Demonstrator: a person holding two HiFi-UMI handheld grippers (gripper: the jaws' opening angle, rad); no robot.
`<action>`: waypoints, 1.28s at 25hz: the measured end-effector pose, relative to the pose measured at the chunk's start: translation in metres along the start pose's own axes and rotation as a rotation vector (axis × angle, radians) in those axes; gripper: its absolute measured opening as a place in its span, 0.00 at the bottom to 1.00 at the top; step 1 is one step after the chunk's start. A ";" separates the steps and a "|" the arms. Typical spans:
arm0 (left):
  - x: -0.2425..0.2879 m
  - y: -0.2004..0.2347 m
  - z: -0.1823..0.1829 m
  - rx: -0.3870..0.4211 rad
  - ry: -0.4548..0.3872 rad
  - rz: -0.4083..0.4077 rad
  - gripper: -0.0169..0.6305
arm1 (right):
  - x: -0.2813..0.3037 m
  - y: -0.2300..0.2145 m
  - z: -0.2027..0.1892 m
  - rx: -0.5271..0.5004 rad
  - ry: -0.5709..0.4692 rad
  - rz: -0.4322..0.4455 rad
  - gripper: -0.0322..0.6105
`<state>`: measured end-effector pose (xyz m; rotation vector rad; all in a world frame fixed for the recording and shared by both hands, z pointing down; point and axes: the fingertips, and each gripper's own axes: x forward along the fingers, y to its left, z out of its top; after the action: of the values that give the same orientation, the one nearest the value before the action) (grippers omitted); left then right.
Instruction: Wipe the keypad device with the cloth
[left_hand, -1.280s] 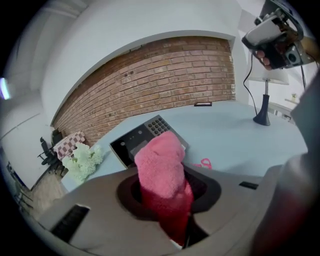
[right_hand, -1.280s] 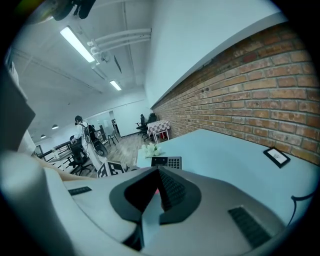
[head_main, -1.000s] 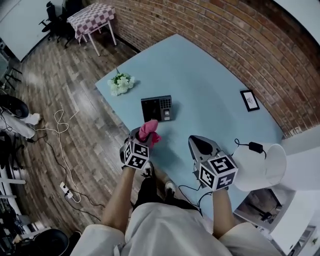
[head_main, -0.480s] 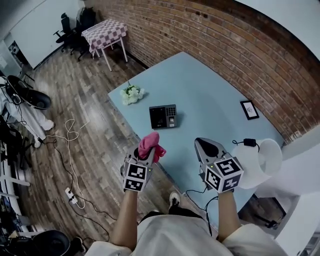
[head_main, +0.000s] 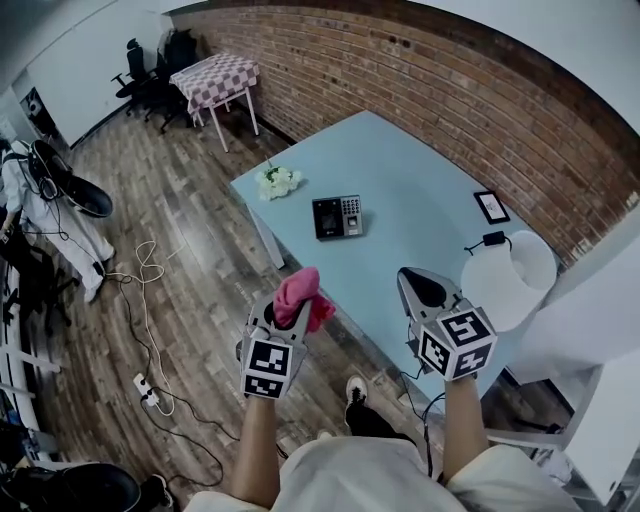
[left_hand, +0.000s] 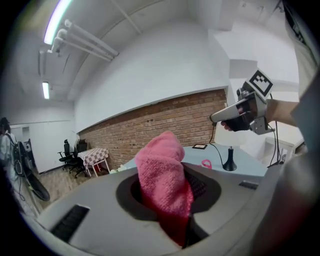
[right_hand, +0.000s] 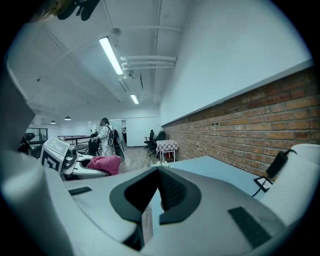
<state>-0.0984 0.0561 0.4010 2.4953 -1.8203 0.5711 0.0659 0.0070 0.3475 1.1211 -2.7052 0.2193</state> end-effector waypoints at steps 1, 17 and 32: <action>-0.014 -0.001 0.003 0.005 -0.012 0.003 0.23 | -0.008 0.010 0.001 -0.006 -0.005 -0.001 0.08; -0.161 -0.028 0.030 0.057 -0.132 0.032 0.23 | -0.105 0.121 0.006 -0.109 -0.054 -0.002 0.08; -0.175 -0.047 0.028 0.071 -0.147 -0.011 0.23 | -0.123 0.138 -0.004 -0.106 -0.053 -0.012 0.08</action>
<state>-0.0925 0.2267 0.3343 2.6579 -1.8641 0.4715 0.0532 0.1880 0.3130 1.1280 -2.7195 0.0444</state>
